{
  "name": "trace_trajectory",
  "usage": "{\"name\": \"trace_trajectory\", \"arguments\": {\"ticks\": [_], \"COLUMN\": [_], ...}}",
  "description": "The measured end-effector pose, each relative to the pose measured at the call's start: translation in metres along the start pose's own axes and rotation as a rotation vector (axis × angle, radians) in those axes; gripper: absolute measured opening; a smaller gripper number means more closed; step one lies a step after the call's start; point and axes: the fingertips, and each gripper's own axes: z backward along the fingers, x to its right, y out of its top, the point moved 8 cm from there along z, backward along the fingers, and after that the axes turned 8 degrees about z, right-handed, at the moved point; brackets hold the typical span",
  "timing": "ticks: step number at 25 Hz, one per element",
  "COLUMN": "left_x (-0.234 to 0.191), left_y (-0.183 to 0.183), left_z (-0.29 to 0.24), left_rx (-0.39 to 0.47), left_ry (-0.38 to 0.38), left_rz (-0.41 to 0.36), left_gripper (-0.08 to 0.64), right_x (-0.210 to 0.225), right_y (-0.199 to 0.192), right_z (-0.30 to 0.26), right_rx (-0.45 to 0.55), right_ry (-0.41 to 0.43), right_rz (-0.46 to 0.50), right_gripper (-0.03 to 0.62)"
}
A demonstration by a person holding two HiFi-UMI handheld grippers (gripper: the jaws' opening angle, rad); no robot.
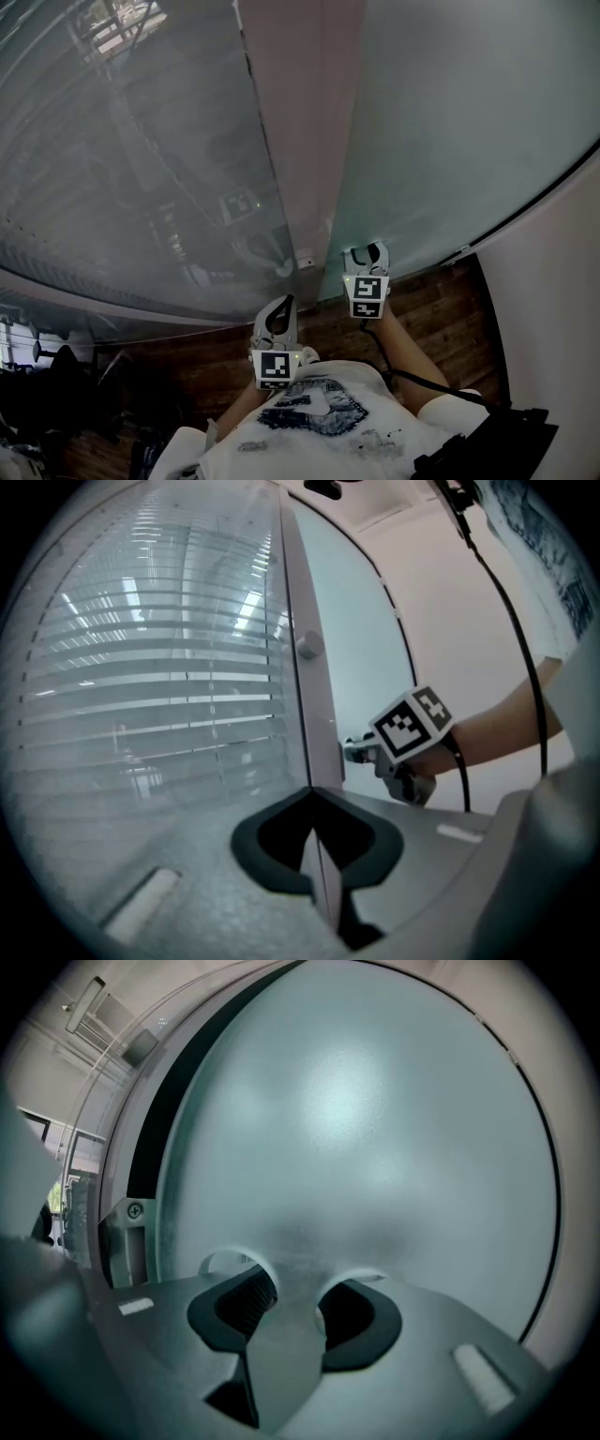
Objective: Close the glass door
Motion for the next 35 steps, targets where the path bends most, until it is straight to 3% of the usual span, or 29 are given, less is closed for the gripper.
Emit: {"name": "trace_trajectory", "arguments": {"ticks": [5,19,29,35], "left_x": [0.002,0.027,0.043,0.056], "left_y": [0.003,0.010,0.000,0.000], "left_z": [-0.002,-0.007,0.009,0.031], "left_rx": [0.011,0.029,0.017,0.029], "left_ry": [-0.014,-0.098,-0.053,0.029], "left_rz": [0.032,-0.001,0.035,0.036], "left_gripper": [0.002,0.002,0.002,0.002], "right_x": [-0.002,-0.004,-0.004,-0.005], "right_y": [0.001,0.001,0.004,0.003], "right_z": [0.001,-0.002,-0.005,-0.006], "right_rx": [0.002,-0.016,-0.024,-0.029], "right_ry": [0.002,0.003,0.007,0.010], "right_rz": [0.002,0.000,0.000,-0.011], "right_gripper": [0.158,0.158,0.156,0.156]}}
